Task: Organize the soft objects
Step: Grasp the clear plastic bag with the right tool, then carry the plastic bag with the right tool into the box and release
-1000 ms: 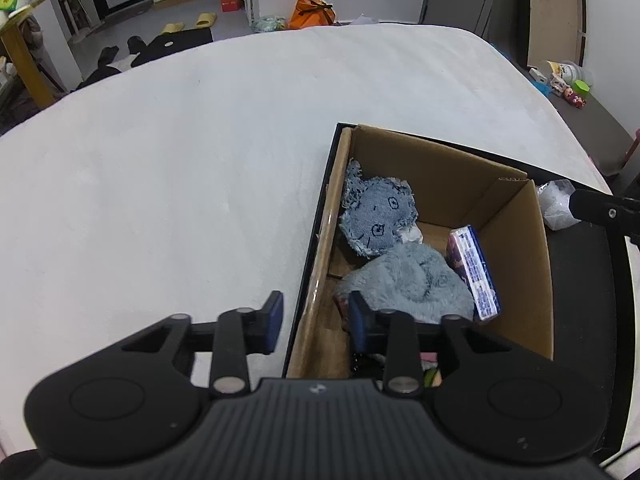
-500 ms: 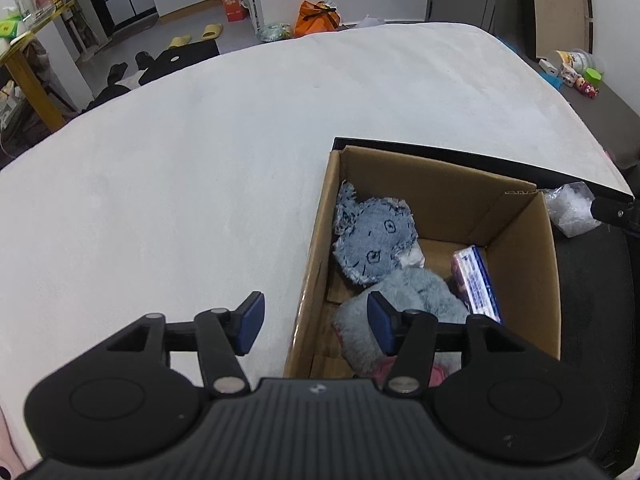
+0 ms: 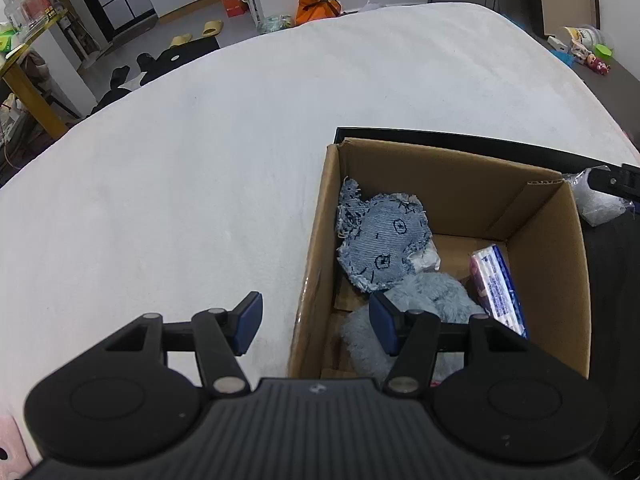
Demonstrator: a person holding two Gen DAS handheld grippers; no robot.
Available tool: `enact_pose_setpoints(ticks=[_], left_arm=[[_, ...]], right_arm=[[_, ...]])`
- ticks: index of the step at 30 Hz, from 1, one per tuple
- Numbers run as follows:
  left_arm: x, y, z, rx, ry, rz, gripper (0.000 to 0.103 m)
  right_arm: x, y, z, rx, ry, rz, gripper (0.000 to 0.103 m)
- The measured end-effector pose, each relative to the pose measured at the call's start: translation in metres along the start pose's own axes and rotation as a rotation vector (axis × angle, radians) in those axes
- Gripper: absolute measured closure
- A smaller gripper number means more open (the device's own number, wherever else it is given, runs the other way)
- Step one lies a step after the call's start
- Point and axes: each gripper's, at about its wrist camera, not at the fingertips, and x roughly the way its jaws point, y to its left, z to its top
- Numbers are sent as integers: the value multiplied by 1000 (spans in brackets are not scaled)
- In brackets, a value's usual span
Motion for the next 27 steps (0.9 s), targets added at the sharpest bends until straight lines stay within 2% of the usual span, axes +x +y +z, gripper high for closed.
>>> enact_pose_setpoints(ticks=[4,6,7,9,10,11,16,27], left_arm=[[1,1,1,-3,6,3,45],[1,1,0,-2,7,6,45],[1,1,0,-1,7,7,45],[3,1,-1,0,9,6,45],[3,1,-1,0,10,6,45],[2,1,-2,-1,10,5,45],[1,1,-3,1,7,1,45],[-4,5,-12,-6,0,-15,45]], right_arm=[[8,6,0,-22,6,-4,17],[10,7,-1,-36,4,-10,30],[11,8,-2,-46,2,-11,46],[15,8,-4,-77,32,-17,53],[14,8,-5,-81,41,-14,68],[13,8,-6,-89,51,-12,72],[0,12,-6,-90,78,-8,77],[-34,11,-3,-31,58,16,78]])
